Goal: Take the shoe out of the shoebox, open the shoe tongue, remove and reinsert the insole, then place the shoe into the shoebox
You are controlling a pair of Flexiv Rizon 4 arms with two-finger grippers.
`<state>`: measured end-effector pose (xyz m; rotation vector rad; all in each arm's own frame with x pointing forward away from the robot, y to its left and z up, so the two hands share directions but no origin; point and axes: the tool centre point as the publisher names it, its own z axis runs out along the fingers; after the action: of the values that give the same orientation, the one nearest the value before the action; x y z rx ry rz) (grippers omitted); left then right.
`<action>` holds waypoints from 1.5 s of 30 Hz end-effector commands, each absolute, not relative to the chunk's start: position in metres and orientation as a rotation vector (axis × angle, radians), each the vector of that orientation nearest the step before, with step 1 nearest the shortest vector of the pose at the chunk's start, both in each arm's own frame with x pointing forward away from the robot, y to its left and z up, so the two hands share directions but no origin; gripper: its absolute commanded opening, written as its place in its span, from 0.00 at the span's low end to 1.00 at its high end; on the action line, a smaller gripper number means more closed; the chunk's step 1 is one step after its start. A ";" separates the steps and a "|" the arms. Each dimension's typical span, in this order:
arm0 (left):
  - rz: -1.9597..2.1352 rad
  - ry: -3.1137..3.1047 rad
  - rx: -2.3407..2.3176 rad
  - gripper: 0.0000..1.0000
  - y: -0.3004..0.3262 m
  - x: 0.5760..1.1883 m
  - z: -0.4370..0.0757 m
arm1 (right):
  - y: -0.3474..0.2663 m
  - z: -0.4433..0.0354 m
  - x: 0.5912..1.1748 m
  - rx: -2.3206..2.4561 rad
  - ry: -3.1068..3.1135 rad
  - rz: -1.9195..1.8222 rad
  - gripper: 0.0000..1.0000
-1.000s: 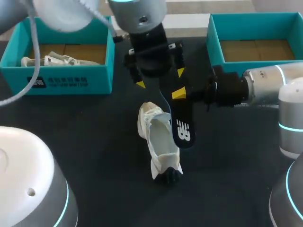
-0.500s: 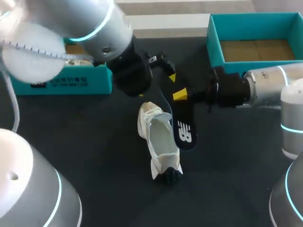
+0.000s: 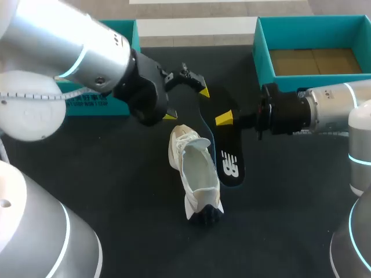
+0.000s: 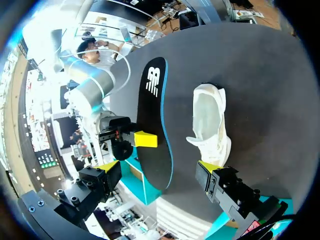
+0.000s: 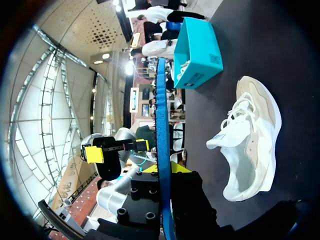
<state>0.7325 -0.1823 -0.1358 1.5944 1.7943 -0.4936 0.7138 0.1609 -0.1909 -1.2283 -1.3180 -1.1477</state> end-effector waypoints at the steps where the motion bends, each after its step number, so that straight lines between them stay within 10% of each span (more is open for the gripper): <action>1: -0.603 1.669 1.509 1.00 -0.179 0.731 -0.140 | 0.158 -0.188 0.712 -1.239 -1.320 -1.155 0.00; 36: -0.883 1.469 1.125 1.00 -0.184 0.761 -0.181 | 0.164 -0.191 0.711 -1.283 -1.093 -1.294 0.00; 45: -0.912 1.454 1.112 0.81 -0.195 0.764 -0.187 | 0.169 -0.182 0.712 -1.294 -1.086 -1.314 0.00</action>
<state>0.7595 -0.1879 -0.1820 1.1432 1.5037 -0.8878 0.7144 0.1657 -0.1854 -1.2771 -1.0876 -1.3105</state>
